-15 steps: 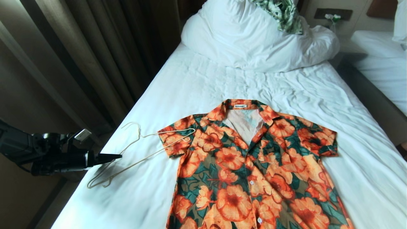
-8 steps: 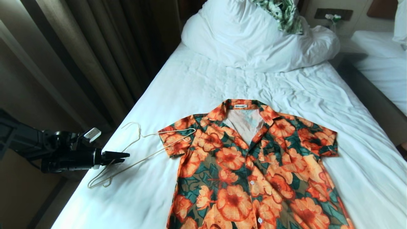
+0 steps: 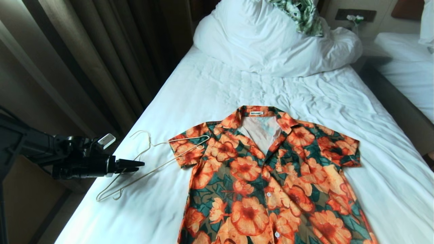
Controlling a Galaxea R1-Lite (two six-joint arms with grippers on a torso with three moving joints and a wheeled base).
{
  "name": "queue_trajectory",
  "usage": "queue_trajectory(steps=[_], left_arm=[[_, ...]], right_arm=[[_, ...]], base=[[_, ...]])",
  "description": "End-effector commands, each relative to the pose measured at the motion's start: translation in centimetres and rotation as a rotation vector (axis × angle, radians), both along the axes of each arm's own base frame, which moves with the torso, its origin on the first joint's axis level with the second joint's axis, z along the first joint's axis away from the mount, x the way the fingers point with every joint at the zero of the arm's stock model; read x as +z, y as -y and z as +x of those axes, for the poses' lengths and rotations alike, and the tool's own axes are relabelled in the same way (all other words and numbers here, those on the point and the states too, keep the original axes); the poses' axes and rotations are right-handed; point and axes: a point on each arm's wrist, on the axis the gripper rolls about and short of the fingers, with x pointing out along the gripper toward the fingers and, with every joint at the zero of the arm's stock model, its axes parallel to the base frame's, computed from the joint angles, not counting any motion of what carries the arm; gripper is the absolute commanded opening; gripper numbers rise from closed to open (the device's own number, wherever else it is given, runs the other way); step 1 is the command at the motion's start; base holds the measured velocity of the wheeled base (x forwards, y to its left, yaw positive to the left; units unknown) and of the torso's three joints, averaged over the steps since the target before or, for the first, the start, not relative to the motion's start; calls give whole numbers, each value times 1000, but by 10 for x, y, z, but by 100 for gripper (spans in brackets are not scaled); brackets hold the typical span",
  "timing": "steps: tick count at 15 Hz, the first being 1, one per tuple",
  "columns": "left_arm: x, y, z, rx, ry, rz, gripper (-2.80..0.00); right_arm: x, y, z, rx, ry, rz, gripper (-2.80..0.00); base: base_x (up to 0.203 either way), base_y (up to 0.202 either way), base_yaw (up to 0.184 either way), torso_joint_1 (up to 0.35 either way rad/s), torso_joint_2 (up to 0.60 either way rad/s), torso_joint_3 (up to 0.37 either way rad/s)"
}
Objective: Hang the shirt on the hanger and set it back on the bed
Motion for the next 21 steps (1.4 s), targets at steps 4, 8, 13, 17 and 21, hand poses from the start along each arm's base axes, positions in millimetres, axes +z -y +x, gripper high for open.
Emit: queue_trajectory(steps=[4, 8, 13, 17, 21], left_arm=[[-3, -1, 0, -2, -2, -6, -280], [-3, -3, 0, 3, -2, -7, -280], [27, -9, -17, 24, 0, -46, -280], [74, -1, -47, 31, 11, -49, -280], [109, 13, -93, 44, -8, -57, -280]], right_arm=[[0, 0, 0, 0, 1, 0, -280], [0, 0, 0, 0, 1, 0, -280], [0, 0, 0, 0, 1, 0, -280], [0, 0, 0, 0, 1, 0, -280], [0, 0, 0, 0, 1, 0, -280]], base=[[0, 0, 0, 0, 0, 0], [0, 0, 0, 0, 0, 0], [0, 0, 0, 0, 0, 0], [0, 0, 0, 0, 0, 0], [0, 0, 0, 0, 0, 0]])
